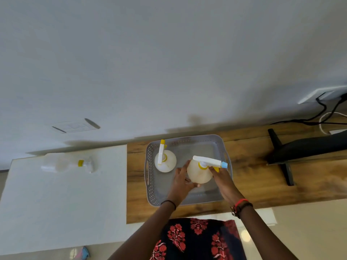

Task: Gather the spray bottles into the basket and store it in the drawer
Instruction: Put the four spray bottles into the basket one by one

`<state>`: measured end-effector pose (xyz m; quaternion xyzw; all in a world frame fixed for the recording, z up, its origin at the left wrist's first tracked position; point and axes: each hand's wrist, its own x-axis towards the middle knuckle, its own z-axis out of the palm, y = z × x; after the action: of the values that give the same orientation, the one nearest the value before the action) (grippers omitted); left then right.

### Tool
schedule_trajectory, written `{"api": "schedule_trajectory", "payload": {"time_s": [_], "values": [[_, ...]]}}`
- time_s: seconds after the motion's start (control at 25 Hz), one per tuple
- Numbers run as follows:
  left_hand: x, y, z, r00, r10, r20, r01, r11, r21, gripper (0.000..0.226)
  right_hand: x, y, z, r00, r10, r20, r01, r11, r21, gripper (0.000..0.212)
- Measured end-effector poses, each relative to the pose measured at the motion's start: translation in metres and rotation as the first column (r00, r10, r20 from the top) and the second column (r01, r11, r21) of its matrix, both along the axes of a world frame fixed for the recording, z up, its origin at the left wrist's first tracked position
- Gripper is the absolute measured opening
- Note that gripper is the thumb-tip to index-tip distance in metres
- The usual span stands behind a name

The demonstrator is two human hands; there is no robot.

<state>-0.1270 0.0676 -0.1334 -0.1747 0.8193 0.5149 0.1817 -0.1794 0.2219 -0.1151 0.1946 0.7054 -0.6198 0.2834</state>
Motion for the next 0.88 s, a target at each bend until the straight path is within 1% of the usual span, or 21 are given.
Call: {"api": "schedule_trajectory", "payload": {"time_s": [0.12, 0.2, 0.36, 0.64, 0.8, 0.88], "values": [[-0.02, 0.002, -0.008, 0.999, 0.036, -0.002, -0.036, 0.999, -0.006, 0.1, -0.019, -0.003, -0.009, 1.0, 0.022, -0.017, -0.022, 1.0, -0.012, 0.044], [-0.031, 0.003, -0.015, 0.998, 0.056, 0.016, -0.056, 0.998, -0.015, 0.099, -0.031, -0.006, -0.015, 0.999, 0.042, -0.026, -0.041, 0.999, 0.002, 0.043], [-0.045, 0.006, -0.024, 0.994, 0.096, 0.048, -0.095, 0.995, -0.017, 0.093, -0.047, -0.011, -0.023, 0.997, 0.063, -0.036, -0.063, 0.998, 0.006, 0.03], [-0.056, 0.011, -0.032, 0.988, 0.14, 0.065, -0.139, 0.99, -0.013, 0.09, -0.059, -0.011, -0.035, 0.998, 0.066, -0.017, -0.066, 0.997, 0.033, 0.04], [-0.057, 0.012, -0.034, 0.984, 0.162, 0.079, -0.164, 0.986, 0.02, 0.095, -0.061, -0.01, -0.035, 0.997, 0.066, 0.033, -0.065, 0.998, -0.026, 0.042], [-0.058, 0.012, -0.035, 0.984, 0.157, 0.08, -0.159, 0.987, 0.017, 0.094, -0.063, -0.012, -0.036, 0.998, 0.038, 0.052, -0.037, 0.999, -0.02, 0.043]]}}
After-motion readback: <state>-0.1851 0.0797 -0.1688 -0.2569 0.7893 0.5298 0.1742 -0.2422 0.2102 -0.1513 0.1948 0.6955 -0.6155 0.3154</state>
